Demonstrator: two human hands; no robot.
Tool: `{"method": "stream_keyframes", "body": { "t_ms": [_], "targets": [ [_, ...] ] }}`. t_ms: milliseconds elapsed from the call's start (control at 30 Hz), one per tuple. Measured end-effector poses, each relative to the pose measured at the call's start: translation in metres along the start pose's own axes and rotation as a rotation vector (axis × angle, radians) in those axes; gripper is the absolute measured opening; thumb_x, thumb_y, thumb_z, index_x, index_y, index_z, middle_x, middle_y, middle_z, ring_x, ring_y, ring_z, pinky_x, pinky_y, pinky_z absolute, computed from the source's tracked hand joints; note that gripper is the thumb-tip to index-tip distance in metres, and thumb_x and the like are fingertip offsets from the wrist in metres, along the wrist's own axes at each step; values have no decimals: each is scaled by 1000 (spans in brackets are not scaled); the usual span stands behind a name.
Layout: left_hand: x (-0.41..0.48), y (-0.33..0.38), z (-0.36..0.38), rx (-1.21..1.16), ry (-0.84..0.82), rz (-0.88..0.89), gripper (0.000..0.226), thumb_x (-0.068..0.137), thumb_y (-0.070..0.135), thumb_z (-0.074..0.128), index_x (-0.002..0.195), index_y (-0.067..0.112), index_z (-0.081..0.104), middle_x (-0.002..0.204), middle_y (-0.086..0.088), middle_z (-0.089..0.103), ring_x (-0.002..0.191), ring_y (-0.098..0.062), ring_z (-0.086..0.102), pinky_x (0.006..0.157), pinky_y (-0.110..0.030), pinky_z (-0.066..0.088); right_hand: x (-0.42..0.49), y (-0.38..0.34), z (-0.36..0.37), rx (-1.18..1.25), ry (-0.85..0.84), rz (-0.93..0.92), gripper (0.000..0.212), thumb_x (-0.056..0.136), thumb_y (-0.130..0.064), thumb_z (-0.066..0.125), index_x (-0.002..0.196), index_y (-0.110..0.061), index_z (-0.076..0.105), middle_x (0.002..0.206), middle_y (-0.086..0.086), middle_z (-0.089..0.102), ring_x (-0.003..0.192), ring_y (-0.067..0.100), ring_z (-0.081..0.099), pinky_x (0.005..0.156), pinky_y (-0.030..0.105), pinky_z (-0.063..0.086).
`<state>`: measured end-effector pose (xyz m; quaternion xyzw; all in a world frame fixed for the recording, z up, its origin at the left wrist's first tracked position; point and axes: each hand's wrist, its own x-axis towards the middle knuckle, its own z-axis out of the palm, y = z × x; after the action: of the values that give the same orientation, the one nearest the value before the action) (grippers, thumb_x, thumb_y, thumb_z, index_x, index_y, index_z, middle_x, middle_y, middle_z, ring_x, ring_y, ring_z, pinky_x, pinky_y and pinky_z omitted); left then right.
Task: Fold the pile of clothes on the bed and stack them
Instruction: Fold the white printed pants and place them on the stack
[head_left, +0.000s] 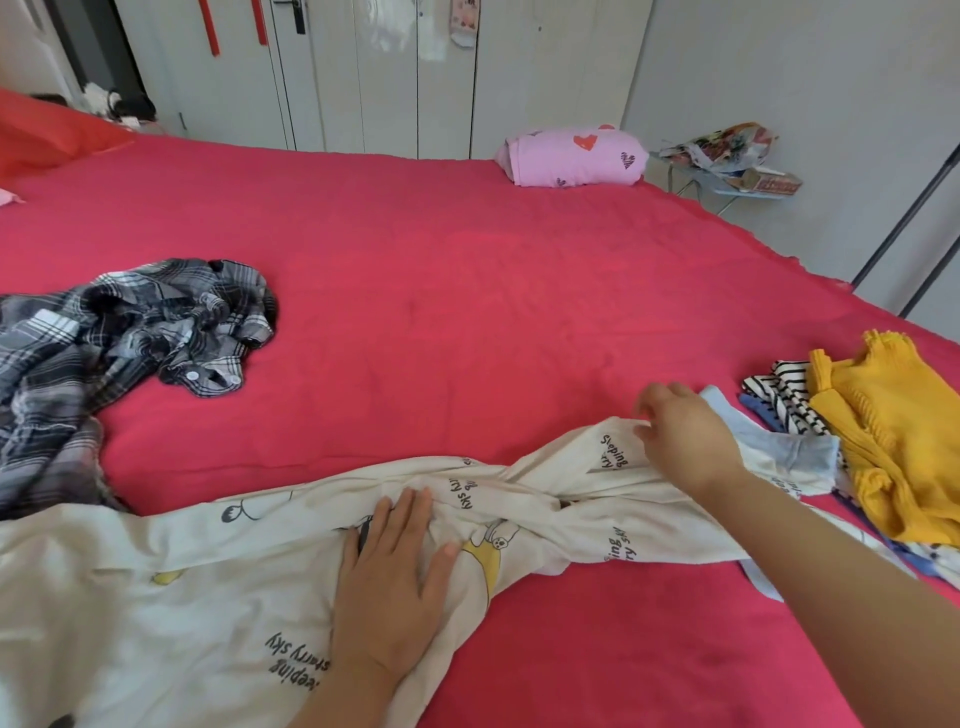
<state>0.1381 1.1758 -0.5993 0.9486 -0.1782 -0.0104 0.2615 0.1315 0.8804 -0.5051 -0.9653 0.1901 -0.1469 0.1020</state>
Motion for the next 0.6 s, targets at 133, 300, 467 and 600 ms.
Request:
{"method": "stream_keyframes", "body": {
  "t_ms": [133, 300, 467, 600],
  "targets": [
    [-1, 2, -2, -1, 12, 10, 104, 52, 83, -31, 141, 34, -10, 143, 27, -12, 135, 7, -12, 117, -30, -5, -42, 21, -18, 101, -347, -93, 6, 83, -26, 65, 85, -23, 60, 84, -9, 60, 86, 13, 56, 75, 23, 38],
    [9, 10, -19, -188, 122, 2, 88, 72, 64, 3, 145, 22, 30, 154, 6, 21, 142, -10, 16, 114, -25, 10, -73, 43, -28, -206, -490, -213, 31, 81, -24, 64, 66, -39, 42, 80, -15, 51, 82, 6, 49, 77, 23, 42],
    [30, 20, -44, 67, -6, 118, 65, 90, 52, 28, 148, 32, 5, 157, 8, 10, 145, -20, 2, 115, -43, 12, -90, 44, -65, 136, -537, -226, 30, 87, -4, 55, 69, -27, 45, 75, -13, 55, 69, 1, 48, 63, 13, 37],
    [35, 26, -50, 251, -189, 121, 60, 96, 32, 42, 147, 37, 12, 145, 9, 36, 142, -19, 16, 112, -51, 7, -108, 20, -83, 498, -588, -161, 22, 91, 2, 50, 78, -16, 49, 65, -10, 42, 61, 2, 35, 59, 19, 32]
  ]
}}
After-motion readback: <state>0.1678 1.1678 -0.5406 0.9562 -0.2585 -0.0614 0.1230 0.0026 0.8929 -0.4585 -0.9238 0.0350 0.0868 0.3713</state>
